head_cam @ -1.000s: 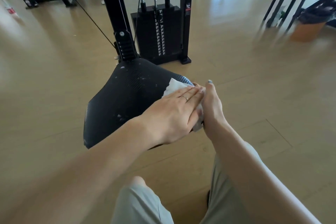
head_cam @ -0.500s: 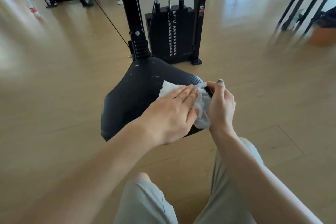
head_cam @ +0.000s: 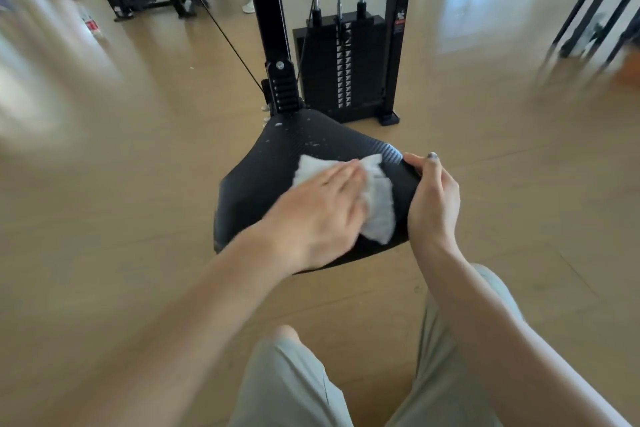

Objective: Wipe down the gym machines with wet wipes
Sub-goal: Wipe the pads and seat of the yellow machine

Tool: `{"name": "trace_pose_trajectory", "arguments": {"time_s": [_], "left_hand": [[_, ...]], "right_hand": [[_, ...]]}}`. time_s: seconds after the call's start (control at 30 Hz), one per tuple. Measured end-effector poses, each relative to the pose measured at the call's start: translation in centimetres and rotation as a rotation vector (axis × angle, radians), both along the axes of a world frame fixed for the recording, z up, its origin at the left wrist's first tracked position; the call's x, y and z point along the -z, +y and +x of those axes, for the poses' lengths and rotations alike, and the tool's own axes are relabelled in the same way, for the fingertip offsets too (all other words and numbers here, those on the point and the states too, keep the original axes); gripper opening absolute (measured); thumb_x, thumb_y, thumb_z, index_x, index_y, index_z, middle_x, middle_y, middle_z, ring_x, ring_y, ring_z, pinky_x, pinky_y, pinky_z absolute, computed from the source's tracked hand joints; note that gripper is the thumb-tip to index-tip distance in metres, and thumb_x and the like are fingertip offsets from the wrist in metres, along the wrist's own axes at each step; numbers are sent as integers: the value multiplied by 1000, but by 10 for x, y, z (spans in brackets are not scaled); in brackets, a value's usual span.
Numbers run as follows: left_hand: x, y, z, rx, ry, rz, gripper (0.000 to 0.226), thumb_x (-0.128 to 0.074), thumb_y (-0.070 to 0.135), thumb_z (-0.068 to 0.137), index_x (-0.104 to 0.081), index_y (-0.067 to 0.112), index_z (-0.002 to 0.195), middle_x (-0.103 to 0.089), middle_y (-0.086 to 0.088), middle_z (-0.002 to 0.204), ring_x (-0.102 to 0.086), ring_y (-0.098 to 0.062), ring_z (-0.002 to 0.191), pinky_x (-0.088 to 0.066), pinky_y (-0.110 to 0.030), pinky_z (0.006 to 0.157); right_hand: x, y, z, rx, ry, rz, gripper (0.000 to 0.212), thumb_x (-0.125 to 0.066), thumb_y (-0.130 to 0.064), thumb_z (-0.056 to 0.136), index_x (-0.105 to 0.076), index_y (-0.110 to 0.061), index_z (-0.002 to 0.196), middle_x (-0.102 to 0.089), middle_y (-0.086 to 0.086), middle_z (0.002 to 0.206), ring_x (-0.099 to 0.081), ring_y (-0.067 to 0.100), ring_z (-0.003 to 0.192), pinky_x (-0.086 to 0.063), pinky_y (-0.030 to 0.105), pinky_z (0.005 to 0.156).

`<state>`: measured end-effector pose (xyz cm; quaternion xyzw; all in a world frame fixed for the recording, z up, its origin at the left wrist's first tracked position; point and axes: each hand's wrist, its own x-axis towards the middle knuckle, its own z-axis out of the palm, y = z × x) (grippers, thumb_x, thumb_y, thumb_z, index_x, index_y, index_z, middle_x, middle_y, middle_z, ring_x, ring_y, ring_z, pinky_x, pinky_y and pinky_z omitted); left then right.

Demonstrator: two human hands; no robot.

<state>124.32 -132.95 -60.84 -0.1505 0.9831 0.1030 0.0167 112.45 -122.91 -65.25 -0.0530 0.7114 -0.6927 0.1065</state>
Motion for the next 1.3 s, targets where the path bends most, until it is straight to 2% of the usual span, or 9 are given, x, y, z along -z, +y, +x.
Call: {"name": "trace_pose_trajectory", "arguments": {"time_s": [0.2,0.3,0.4,0.6,0.8,0.9,1.0,1.13,1.3], "left_hand": [[0,-6,30,173,-7,30,67,-3,49,100,-3,20,160,7,13,167,13,10,148,12,-13,118],[-6,-30,80,74,-31,91,64,-5,48,97,-3,29,158,8,26,162,15,19,142,9,-8,116],[-6,-35,60,13,-67,66,69,-4,56,95,0,29,158,9,25,163,14,16,144,8,-14,120],[0,-17,-56,26,-118,74,58,-13,37,109,0,15,161,8,3,168,10,-2,152,11,-20,121],[0,-44,45,89,-47,112,54,-20,36,108,-6,30,160,5,25,164,10,15,146,6,-16,121],[-4,-58,51,23,-93,110,54,-19,37,108,-5,35,159,7,28,163,11,16,145,3,-20,123],[-1,-60,-6,-16,-104,98,55,-17,38,109,-5,26,161,6,15,167,8,3,151,8,-17,120],[3,-49,-58,-56,-98,96,56,-17,33,109,-3,17,161,5,4,169,7,-5,153,9,-19,118],[-9,-39,34,122,-85,123,55,-19,37,108,-3,31,161,9,25,164,14,14,145,8,-17,121]], "right_hand": [[2,5,-1,-43,-7,17,40,-39,-37,101,-78,-33,104,-75,-15,102,-66,8,105,-51,41,101],[2,4,2,-33,2,7,41,-36,-33,105,-77,-32,111,-73,-13,90,-64,6,88,-51,28,85],[0,4,4,-8,-2,-26,42,-35,-33,106,-76,-31,113,-67,-7,98,-61,11,87,-48,23,75],[-1,5,-1,-56,25,36,42,-36,-36,104,-77,-31,108,-75,-14,102,-66,5,104,-53,35,97],[-35,6,-20,-328,161,290,51,-32,-51,105,-63,-10,109,-67,10,100,-60,26,98,-47,38,82],[-50,-17,-24,-469,269,490,53,-19,-55,106,-61,-22,111,-59,-5,99,-55,20,106,-39,42,88],[-48,-28,-22,-528,355,696,52,-10,-54,107,-58,-34,115,-57,-5,117,-53,23,121,-33,43,93],[-44,-20,-22,-488,300,686,61,-9,-54,108,-56,-32,139,-54,-8,145,-49,22,133,-30,37,94],[-40,-17,-23,-524,353,679,54,-9,-53,107,-54,-39,133,-53,-17,134,-53,21,119,-33,39,93]]}}
